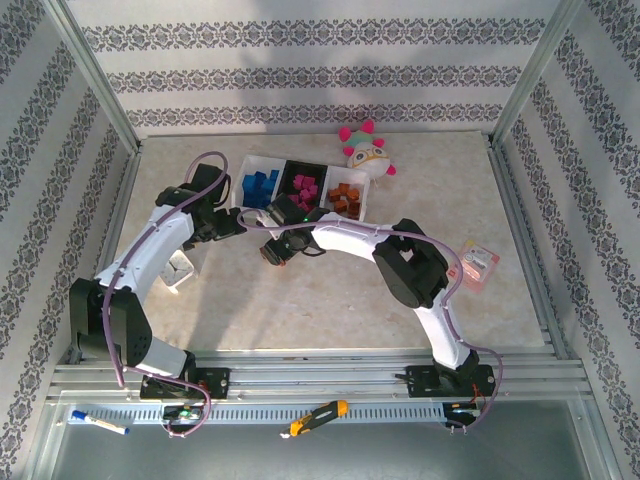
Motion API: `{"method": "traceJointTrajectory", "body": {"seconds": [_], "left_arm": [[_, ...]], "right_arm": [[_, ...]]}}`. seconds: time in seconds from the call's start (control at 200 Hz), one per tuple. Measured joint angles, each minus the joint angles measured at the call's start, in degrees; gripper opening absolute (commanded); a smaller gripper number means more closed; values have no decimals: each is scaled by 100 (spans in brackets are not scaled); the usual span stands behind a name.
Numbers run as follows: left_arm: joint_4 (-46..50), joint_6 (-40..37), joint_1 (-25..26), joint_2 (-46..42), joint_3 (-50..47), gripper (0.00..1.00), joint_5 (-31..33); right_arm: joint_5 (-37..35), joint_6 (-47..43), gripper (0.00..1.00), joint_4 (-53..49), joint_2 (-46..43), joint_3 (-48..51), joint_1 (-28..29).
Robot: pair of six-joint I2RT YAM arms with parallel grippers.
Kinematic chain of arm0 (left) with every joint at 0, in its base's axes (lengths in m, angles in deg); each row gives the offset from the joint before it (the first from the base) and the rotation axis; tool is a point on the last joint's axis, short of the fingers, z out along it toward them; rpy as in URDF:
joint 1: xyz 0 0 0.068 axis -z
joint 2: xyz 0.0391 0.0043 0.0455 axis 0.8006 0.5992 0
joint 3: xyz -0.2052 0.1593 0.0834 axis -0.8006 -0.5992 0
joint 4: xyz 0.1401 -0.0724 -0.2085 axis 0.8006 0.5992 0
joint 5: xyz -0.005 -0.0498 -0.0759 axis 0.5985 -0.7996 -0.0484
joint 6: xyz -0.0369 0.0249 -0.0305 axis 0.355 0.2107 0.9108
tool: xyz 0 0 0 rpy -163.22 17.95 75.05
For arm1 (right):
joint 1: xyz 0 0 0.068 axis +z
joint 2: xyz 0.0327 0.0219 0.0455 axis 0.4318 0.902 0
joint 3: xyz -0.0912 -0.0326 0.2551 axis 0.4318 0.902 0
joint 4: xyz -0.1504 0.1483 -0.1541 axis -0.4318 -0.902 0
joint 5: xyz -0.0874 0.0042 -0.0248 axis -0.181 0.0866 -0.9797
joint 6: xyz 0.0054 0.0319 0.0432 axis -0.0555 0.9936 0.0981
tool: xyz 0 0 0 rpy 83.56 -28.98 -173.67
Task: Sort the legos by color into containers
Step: Pick up the lego from the center of the table.
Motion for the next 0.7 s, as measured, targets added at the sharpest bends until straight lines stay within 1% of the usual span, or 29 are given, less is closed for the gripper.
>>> {"method": "traceJointTrajectory", "body": {"seconds": [0.085, 0.175, 0.295, 0.45, 0.575, 0.7], "left_arm": [[-227, -13, -17, -136, -173, 99, -28], [-498, -90, -28, -326, -433, 99, -46], [-905, -304, -28, -595, -789, 99, -127], [-1394, -710, -28, -973, -1202, 99, -195], [-1873, -1342, -31, -1475, -1707, 99, -413], [-2284, -2159, -48, -2146, -2243, 99, -831]], "right_arm": [[0, -7, 61, -24, -7, 9, -2], [0, -33, 62, -31, -28, 85, -17], [2, -33, 55, -90, -28, 173, -26], [39, -4, 42, -111, -31, 186, -26], [35, 28, 36, -111, -109, 262, -28], [22, 114, 33, -114, -511, 597, -96]]}}
